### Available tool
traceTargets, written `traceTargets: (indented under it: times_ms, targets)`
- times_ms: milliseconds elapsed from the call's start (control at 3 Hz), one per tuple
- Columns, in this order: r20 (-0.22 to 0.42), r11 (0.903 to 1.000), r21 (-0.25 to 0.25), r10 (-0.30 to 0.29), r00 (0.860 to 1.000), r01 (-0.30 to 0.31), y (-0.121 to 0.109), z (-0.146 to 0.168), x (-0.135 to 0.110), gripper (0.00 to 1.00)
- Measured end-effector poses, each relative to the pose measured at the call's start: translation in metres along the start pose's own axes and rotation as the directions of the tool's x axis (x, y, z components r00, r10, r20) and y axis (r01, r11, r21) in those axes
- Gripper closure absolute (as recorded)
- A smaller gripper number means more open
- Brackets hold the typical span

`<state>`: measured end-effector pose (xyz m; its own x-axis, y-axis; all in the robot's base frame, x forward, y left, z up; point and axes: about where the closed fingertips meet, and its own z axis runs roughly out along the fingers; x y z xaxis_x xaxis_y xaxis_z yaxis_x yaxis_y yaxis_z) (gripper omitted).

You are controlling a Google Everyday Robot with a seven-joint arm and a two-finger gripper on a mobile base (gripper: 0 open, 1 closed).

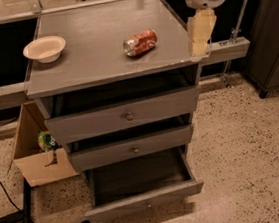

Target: Place coke can into bottom drawer

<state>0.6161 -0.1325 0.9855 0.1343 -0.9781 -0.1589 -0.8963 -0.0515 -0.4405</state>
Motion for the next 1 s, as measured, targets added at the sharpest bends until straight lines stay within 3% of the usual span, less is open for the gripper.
traceTargets:
  times_ms: [333, 667, 1000]
  targets:
    - [-0.01, 0.9983, 0.031, -0.048, 0.999, 0.048, -0.013, 0.009, 0.001, 0.0]
    - [0.01, 0.9872, 0.084, -0.137, 0.99, 0.136, -0.039, 0.034, -0.003, 0.0]
    - [0.019, 0.9709, 0.105, -0.218, 0.976, 0.215, -0.065, 0.057, -0.007, 0.0]
